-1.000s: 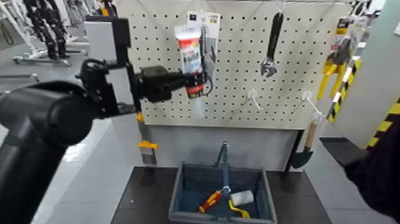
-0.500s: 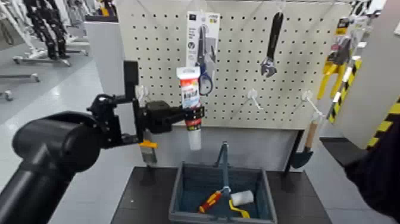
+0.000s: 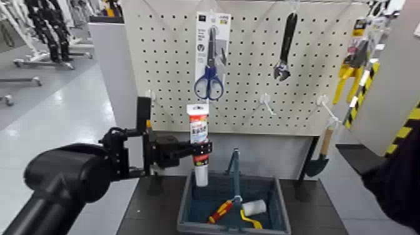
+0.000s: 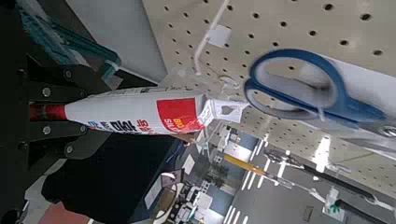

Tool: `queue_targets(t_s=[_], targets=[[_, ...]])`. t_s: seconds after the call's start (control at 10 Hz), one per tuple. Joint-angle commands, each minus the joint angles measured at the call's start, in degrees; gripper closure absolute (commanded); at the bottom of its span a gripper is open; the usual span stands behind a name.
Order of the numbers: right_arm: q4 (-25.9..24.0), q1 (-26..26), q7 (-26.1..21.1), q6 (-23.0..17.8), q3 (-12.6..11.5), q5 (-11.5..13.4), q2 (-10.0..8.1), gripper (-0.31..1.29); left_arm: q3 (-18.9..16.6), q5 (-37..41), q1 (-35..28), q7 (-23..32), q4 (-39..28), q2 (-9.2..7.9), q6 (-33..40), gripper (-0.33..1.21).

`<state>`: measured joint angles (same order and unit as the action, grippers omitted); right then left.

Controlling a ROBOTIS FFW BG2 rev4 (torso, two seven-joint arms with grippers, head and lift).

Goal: Put the red glue tube into the crate.

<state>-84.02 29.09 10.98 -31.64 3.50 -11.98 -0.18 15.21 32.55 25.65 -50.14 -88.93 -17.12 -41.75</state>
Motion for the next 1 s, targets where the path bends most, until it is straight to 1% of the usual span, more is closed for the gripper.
queue_targets(t_s=[0.1, 0.3, 0.6, 0.8, 1.0], targets=[[0.00, 0.00, 0.00, 0.00, -0.07, 0.03, 7.56, 0.03, 0.96, -2.67, -0.78, -1.89, 3.85, 0.33, 0.44, 1.16], [0.00, 0.00, 0.00, 0.00, 0.02, 0.03, 7.56, 0.03, 2.10, -4.43, -0.87, -3.47, 7.81, 1.03, 1.76, 1.16], [0.00, 0.00, 0.00, 0.00, -0.07, 0.03, 7.65, 0.03, 3.68, -6.80, -0.43, -5.06, 12.82, 1.47, 3.34, 1.15], [0.00, 0.00, 0.00, 0.00, -0.07, 0.03, 7.56, 0.03, 4.12, -8.12, 0.10, -6.29, 16.86, 2.70, 5.27, 1.15], [0.00, 0.00, 0.00, 0.00, -0.07, 0.11, 7.56, 0.03, 4.30, -9.35, 0.89, -7.17, 19.85, 3.06, 6.33, 1.15]])
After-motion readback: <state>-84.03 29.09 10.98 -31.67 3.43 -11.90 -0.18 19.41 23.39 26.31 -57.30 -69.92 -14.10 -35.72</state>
